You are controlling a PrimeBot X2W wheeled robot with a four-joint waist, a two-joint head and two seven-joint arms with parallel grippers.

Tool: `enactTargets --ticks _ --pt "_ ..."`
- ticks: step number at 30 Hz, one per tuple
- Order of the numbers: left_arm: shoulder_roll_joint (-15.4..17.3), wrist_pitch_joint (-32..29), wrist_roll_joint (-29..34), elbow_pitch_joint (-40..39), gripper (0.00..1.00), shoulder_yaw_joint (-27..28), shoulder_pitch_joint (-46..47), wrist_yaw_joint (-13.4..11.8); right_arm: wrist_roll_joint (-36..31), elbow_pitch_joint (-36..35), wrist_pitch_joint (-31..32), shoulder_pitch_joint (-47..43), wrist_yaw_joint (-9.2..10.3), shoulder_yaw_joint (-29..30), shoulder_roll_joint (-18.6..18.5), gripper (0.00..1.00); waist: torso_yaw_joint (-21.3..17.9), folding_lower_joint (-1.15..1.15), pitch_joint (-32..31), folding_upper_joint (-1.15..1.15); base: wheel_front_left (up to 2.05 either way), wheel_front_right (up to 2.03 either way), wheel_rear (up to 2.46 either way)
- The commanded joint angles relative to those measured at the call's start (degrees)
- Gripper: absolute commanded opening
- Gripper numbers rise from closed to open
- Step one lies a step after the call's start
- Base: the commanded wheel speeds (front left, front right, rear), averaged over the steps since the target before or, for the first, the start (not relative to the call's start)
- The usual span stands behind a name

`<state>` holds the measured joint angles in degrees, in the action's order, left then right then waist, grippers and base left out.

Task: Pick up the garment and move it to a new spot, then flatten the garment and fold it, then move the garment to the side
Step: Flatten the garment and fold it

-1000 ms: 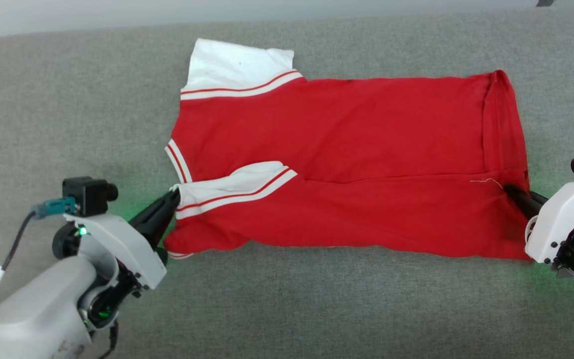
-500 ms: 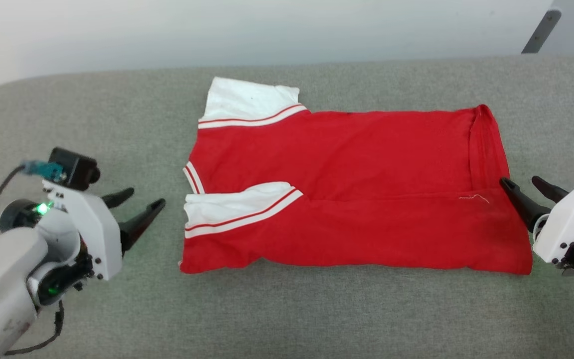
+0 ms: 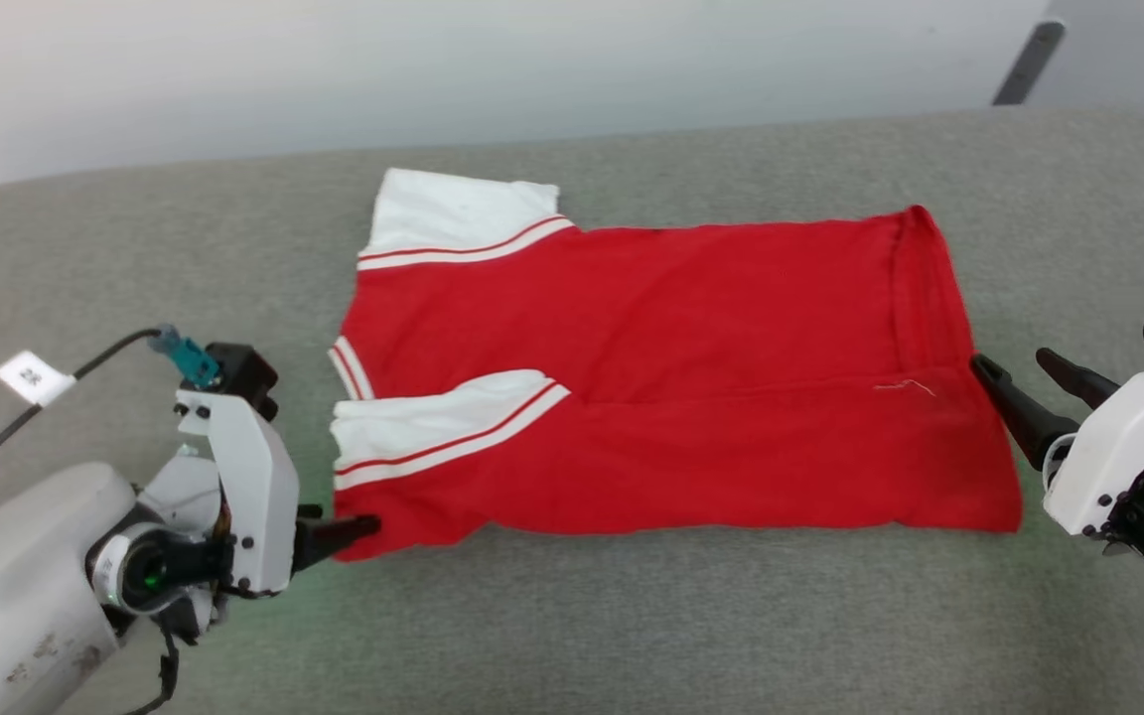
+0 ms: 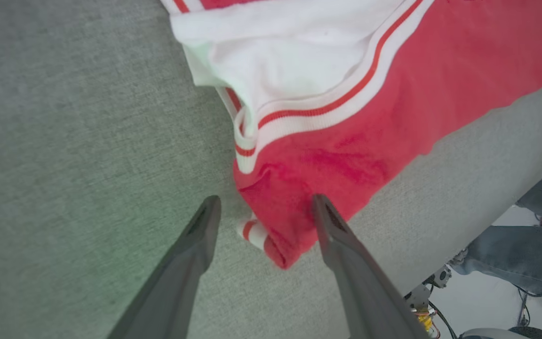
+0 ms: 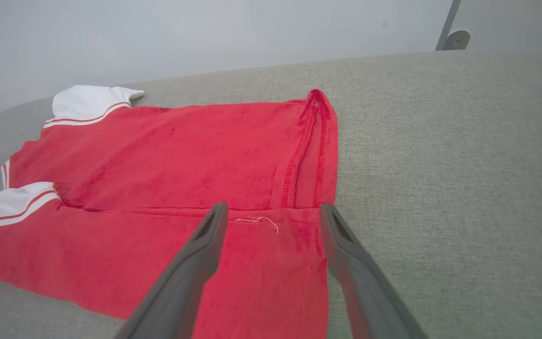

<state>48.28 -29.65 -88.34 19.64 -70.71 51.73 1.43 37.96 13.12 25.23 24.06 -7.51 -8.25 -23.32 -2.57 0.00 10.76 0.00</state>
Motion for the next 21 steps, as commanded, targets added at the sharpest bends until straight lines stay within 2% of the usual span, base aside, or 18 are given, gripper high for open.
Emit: enactTargets --ticks 1,7,8,9,10,11,14,21 --pt "-0.2 -0.3 0.1 0.9 1.00 -0.1 -0.9 -0.4 -0.4 -0.4 0.1 -0.3 0.04 -0.2 0.2 1.00 -2.2 0.00 1.3 0.00 0.00 0.00 0.00" --pt "-2.8 -0.4 -2.0 5.7 1.00 -0.4 -3.9 1.0 -0.9 -1.8 0.3 -1.0 0.04 0.1 0.5 1.00 -4.9 0.00 2.8 0.00 0.00 0.00 0.00" --pt "-3.3 -0.4 -2.3 6.6 0.85 -0.5 -4.3 1.2 -1.0 -2.0 0.4 -1.2 0.04 0.1 0.4 1.00 -5.2 0.00 2.9 0.00 0.00 0.00 0.00" --pt "-3.8 -0.3 -2.6 7.4 0.45 -0.6 -4.8 1.5 -1.2 -2.3 0.6 -1.5 0.04 0.1 0.2 1.00 -5.4 0.00 3.0 0.00 0.00 0.00 0.00" --pt "-4.3 -0.3 -3.0 8.1 0.19 -0.6 -5.3 1.9 -1.3 -2.6 1.0 -1.6 0.04 0.2 0.0 1.00 -5.5 0.00 3.0 0.00 0.00 0.00 0.00" --pt "-4.9 -0.2 -3.2 8.6 0.00 -0.6 -5.8 2.5 -1.4 -3.0 1.6 -1.8 0.04 0.1 -0.4 1.00 -5.6 0.00 3.0 0.00 0.00 0.00 0.00" --pt "-6.1 -0.4 -3.8 9.1 0.00 -0.6 -6.4 3.8 -1.2 -4.1 4.8 -2.8 0.04 -1.2 -1.8 1.00 -5.4 0.00 2.7 0.00 0.00 0.00 0.00" --pt "-6.4 0.5 -2.4 8.8 0.00 -0.4 -5.5 5.4 -1.1 -5.9 18.8 -0.8 0.04 -8.1 -6.8 1.00 -4.4 0.00 2.4 0.00 0.00 0.00 0.00"
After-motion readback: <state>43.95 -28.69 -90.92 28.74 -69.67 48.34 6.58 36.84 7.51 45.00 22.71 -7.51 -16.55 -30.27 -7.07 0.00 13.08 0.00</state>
